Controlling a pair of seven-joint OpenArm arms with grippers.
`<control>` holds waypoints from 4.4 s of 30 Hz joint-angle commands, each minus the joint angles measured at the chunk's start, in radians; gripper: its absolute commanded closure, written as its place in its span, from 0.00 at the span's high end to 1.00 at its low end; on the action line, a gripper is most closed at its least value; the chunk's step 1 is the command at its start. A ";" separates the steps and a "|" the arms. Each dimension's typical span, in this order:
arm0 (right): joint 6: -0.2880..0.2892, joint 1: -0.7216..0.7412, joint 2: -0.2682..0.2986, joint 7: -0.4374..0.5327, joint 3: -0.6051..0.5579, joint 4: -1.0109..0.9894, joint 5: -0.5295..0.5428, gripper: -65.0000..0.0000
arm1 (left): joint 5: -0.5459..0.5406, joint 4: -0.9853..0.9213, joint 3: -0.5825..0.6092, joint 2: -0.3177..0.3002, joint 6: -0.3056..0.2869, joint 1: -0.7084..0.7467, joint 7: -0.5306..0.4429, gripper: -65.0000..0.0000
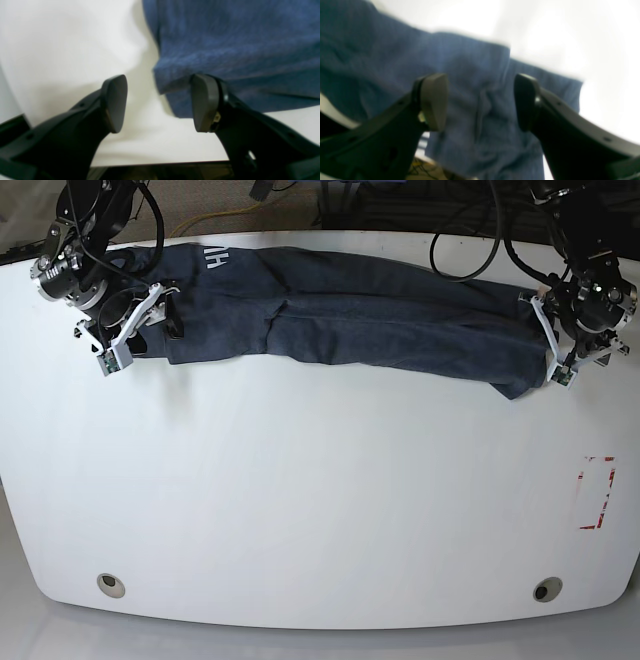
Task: Fold the T-shirt properly
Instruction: 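Regrasp the folded strip ends with both grippers and straighten it, then grasp the strip end with the left gripper and fold it toward the right gripper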
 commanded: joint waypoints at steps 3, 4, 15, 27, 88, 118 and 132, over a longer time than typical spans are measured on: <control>0.001 0.044 0.012 0.012 -0.015 -0.114 0.005 0.59 | -0.012 -0.074 0.051 0.029 0.002 -0.090 -0.033 0.58; 0.001 0.056 0.014 0.014 -0.019 -0.155 0.002 0.59 | -0.012 -0.118 0.059 0.029 0.002 -0.110 -0.036 0.58; 0.001 0.128 0.021 0.153 -0.021 -0.393 -0.204 0.59 | -0.013 -0.423 0.069 0.025 0.002 -0.169 -0.203 0.52; 0.001 0.352 0.015 0.268 -0.021 -0.582 -0.403 0.59 | -0.012 -0.549 -0.007 -0.017 0.002 -0.164 -0.255 0.53; 0.001 0.381 -0.043 0.290 -0.028 -0.595 -0.436 0.59 | -0.377 -0.535 -0.138 0.032 0.002 -0.190 -0.057 0.22; 0.001 0.381 -0.060 0.290 -0.028 -0.597 -0.445 0.59 | -0.354 -0.029 0.263 0.154 0.002 -0.170 -0.002 0.08; 0.001 0.381 -0.060 0.290 -0.028 -0.599 -0.445 0.59 | -0.199 -0.175 0.405 0.307 0.002 -0.247 -0.005 0.11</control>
